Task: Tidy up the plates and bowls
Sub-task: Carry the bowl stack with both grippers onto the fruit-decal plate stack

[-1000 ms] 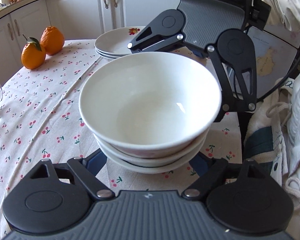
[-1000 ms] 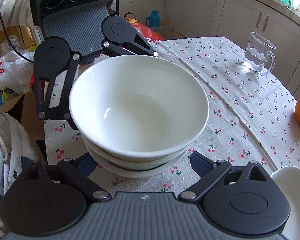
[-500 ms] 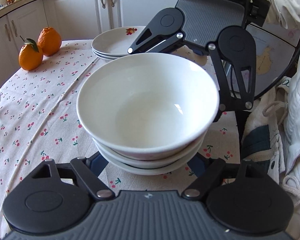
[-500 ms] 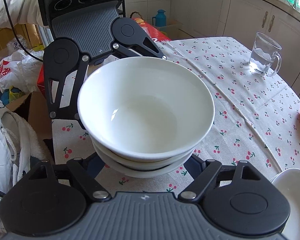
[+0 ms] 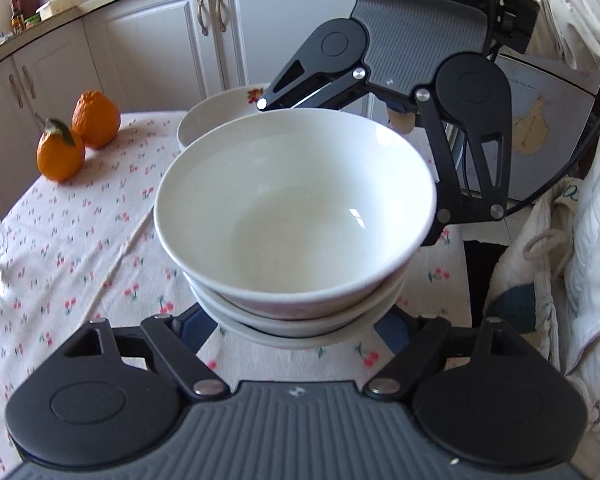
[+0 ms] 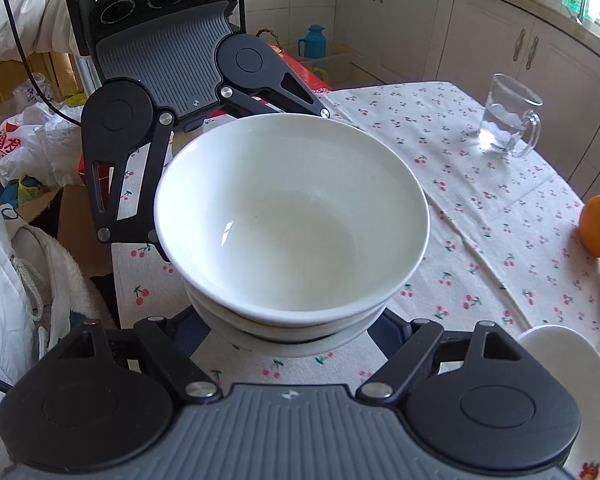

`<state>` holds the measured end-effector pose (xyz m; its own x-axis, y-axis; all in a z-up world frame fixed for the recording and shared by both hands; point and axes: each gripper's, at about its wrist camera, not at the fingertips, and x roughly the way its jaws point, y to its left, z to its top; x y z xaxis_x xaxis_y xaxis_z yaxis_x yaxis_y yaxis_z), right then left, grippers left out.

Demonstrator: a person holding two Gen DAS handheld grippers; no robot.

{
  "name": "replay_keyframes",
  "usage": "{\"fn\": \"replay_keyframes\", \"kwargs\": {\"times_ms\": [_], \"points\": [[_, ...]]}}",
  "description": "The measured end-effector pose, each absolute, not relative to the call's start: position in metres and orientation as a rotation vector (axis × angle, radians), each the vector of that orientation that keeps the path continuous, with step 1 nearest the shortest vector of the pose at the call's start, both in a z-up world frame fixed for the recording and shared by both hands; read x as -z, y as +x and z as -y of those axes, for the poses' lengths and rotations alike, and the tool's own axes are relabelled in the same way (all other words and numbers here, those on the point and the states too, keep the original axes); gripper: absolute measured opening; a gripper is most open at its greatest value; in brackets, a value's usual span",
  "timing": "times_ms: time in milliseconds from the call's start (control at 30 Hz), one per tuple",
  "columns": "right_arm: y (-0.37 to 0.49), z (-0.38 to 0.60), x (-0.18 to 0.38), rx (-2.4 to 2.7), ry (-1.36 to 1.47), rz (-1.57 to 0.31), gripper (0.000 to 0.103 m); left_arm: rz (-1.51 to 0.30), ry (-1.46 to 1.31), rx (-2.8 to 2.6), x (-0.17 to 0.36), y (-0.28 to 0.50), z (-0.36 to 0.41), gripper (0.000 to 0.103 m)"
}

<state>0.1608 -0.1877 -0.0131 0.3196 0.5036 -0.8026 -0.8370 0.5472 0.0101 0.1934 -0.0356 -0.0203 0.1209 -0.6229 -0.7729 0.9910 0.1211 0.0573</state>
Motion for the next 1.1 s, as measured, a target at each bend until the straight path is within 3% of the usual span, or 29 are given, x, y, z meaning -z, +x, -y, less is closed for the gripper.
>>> {"fn": "replay_keyframes", "kwargs": {"times_ms": [433, 1100], "points": [[0.168, 0.285, -0.02, -0.743, -0.502, -0.818, 0.087, -0.517, 0.733, 1.403, 0.001, 0.23, 0.137, 0.084], [0.204, 0.363, 0.017, -0.65, -0.394, -0.892, 0.087, -0.57, 0.744, 1.473, 0.032, 0.269, 0.208, 0.084]]}}
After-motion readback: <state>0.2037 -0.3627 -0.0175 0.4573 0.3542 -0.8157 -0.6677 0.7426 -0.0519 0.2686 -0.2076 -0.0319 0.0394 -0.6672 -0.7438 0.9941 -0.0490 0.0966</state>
